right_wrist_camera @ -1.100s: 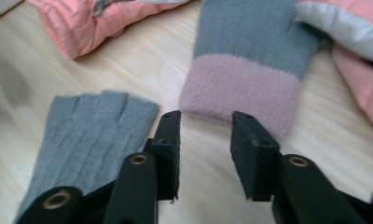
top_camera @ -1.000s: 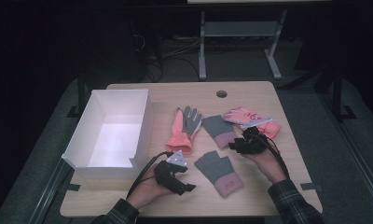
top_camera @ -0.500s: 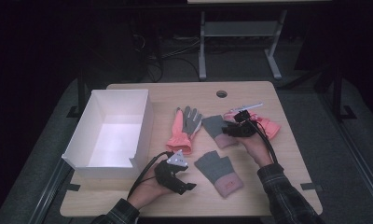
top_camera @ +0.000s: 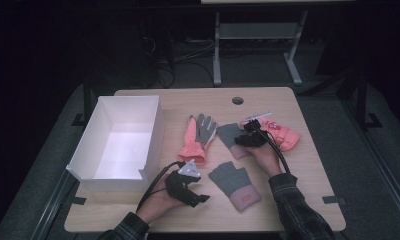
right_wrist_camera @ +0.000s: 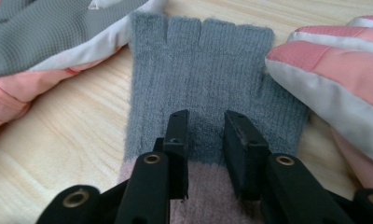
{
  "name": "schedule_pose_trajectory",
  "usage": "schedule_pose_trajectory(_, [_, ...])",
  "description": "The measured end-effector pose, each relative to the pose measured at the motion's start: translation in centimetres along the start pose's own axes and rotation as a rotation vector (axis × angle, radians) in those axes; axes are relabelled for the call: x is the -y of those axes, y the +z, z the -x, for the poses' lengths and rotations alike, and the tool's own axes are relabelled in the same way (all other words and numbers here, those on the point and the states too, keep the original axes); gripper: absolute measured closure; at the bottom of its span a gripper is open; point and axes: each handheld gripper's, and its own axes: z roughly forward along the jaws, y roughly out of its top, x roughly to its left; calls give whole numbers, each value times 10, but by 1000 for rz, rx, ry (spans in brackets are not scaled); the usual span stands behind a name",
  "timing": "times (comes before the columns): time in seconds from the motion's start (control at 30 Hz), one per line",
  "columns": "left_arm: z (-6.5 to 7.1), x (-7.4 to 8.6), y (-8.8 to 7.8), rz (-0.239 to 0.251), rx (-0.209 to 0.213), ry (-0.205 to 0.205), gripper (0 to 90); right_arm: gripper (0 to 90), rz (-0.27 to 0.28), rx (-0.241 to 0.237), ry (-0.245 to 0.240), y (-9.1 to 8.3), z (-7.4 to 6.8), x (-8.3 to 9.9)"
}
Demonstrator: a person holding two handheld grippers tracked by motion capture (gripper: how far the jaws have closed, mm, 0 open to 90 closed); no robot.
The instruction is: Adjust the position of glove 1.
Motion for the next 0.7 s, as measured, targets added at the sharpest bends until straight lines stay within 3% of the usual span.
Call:
schedule_pose_trajectory(0.23, [0, 0, 1, -6, -10, 1, 248, 774, -3, 58, -41, 2, -9, 2])
schedule_pose_trajectory(0.53, [-2, 1, 0, -2, -15, -8, 248, 862, 19, 54, -60, 1, -9, 5])
schedule_pose_trajectory(0.7, [-5, 1, -2, 14, -4, -29, 247, 866, 21, 15, -44, -4, -5, 5])
